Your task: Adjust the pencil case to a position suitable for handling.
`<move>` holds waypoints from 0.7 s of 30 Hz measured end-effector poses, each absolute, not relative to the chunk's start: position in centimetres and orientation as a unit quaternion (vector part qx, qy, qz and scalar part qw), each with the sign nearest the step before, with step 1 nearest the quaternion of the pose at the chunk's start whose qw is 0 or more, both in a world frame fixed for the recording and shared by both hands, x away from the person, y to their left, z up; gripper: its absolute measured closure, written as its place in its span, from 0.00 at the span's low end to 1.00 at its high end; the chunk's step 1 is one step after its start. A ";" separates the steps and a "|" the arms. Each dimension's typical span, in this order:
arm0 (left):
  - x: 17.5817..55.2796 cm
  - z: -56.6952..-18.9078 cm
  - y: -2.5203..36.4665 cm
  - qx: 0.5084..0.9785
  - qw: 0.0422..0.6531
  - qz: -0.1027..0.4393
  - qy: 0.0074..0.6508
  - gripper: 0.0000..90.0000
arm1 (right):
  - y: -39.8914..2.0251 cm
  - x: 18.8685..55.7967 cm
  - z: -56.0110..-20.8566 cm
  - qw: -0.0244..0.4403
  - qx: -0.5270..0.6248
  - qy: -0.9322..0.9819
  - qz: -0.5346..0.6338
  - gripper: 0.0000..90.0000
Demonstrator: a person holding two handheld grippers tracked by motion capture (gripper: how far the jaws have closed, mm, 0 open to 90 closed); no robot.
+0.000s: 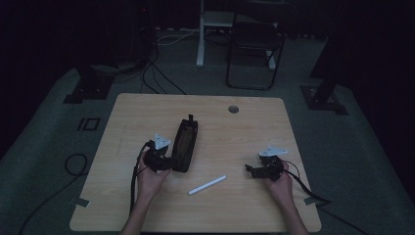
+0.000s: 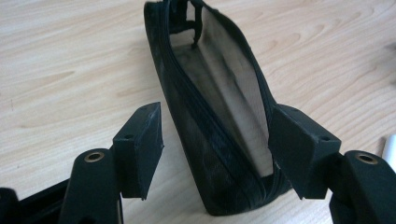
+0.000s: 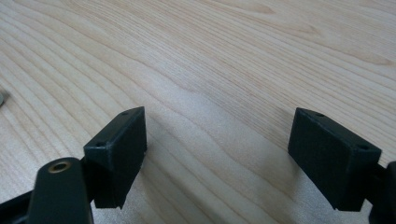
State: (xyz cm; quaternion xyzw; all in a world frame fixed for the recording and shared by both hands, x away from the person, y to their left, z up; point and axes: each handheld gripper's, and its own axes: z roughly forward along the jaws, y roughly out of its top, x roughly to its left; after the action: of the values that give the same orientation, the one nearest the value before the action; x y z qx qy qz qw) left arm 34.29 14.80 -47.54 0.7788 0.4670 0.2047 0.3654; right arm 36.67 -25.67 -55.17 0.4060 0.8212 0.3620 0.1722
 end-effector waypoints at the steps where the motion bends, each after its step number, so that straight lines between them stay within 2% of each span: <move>1: 34.2 -47.6 14.8 0.779 0.364 0.205 0.468 0.40 | -25.7 36.7 -55.2 0.172 0.406 0.821 0.362 0.21; 13: 33.0 -48.7 15.4 0.784 0.339 0.211 0.476 0.40 | -25.7 36.7 -55.2 0.172 0.406 0.821 0.362 0.21; 21: 33.4 -48.8 17.2 0.765 0.327 0.228 0.505 0.44 | -25.7 36.7 -55.2 0.172 0.406 0.821 0.362 0.21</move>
State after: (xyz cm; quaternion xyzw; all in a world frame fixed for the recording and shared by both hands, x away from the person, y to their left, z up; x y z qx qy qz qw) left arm 33.41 17.21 -48.77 0.7653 0.5053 0.2278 0.3272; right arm 36.67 -25.67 -55.17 0.4059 0.8213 0.3621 0.1723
